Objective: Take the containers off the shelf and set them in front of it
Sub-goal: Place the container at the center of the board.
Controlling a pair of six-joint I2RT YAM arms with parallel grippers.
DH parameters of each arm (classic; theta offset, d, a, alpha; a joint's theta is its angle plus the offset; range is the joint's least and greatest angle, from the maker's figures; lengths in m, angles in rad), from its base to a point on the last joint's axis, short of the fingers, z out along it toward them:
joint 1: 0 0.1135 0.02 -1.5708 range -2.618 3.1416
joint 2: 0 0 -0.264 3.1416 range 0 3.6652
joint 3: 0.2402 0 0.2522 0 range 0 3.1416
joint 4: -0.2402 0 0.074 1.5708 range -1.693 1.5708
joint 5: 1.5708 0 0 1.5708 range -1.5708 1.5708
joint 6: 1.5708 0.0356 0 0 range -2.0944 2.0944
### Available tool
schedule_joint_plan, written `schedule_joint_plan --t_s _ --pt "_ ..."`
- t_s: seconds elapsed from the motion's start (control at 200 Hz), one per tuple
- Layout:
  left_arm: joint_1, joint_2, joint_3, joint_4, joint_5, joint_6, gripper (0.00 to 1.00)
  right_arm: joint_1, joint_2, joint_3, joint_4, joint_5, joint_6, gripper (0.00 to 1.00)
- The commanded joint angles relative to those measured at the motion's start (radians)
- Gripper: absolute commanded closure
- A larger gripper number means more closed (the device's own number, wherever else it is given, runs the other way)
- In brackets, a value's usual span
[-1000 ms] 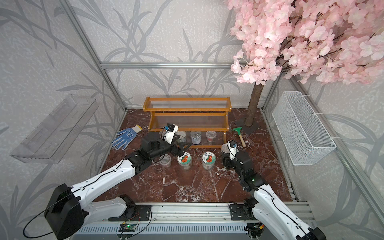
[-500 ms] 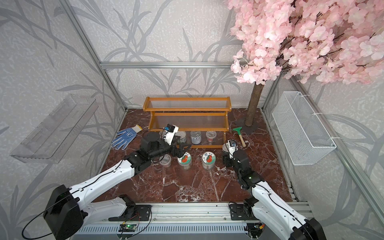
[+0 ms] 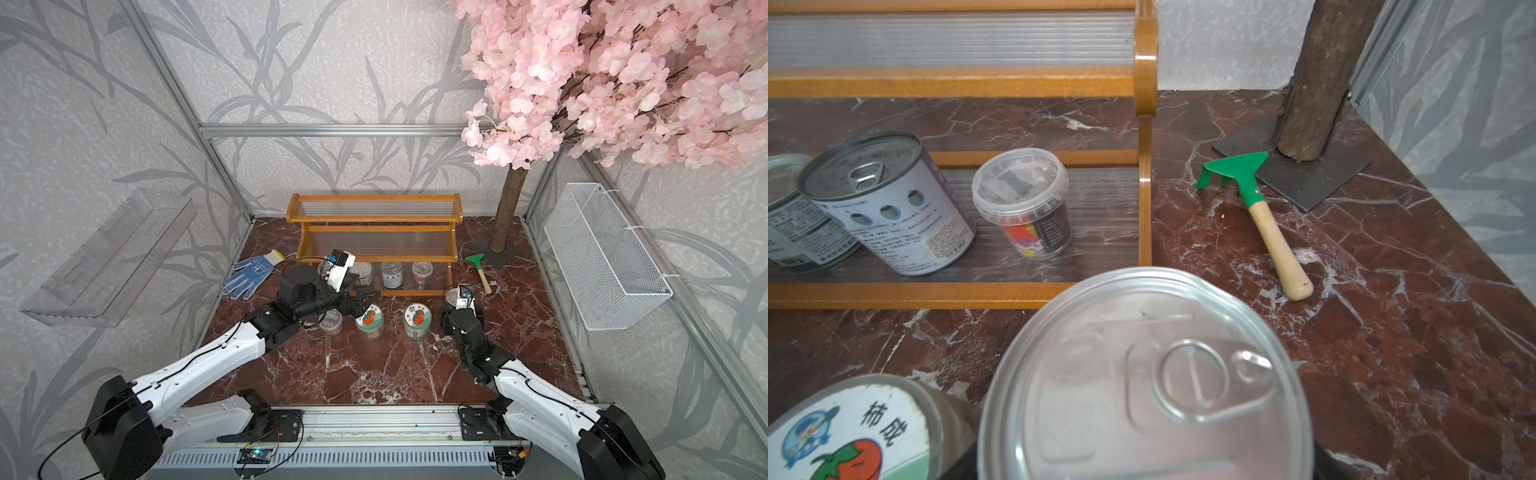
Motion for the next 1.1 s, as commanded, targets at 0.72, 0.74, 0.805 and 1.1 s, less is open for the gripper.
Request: schedule_joint_plan --t_s 0.72,0.74,0.805,1.1 --pt "0.002 0.052 0.040 -0.003 0.030 0.025 0.00 0.006 -0.062 -0.068 -0.031 0.067 0.081 0.11" --pt "0.003 0.051 0.038 -0.003 0.030 0.025 0.00 0.006 -0.068 -0.068 -0.035 0.067 0.083 0.11" --pt "0.002 0.048 0.036 -0.005 0.031 0.029 0.00 0.006 -0.083 -0.066 -0.048 0.064 0.080 0.11" --pt "0.005 0.021 0.044 -0.041 0.004 0.060 0.00 0.005 -0.211 0.048 -0.217 0.085 0.034 0.06"
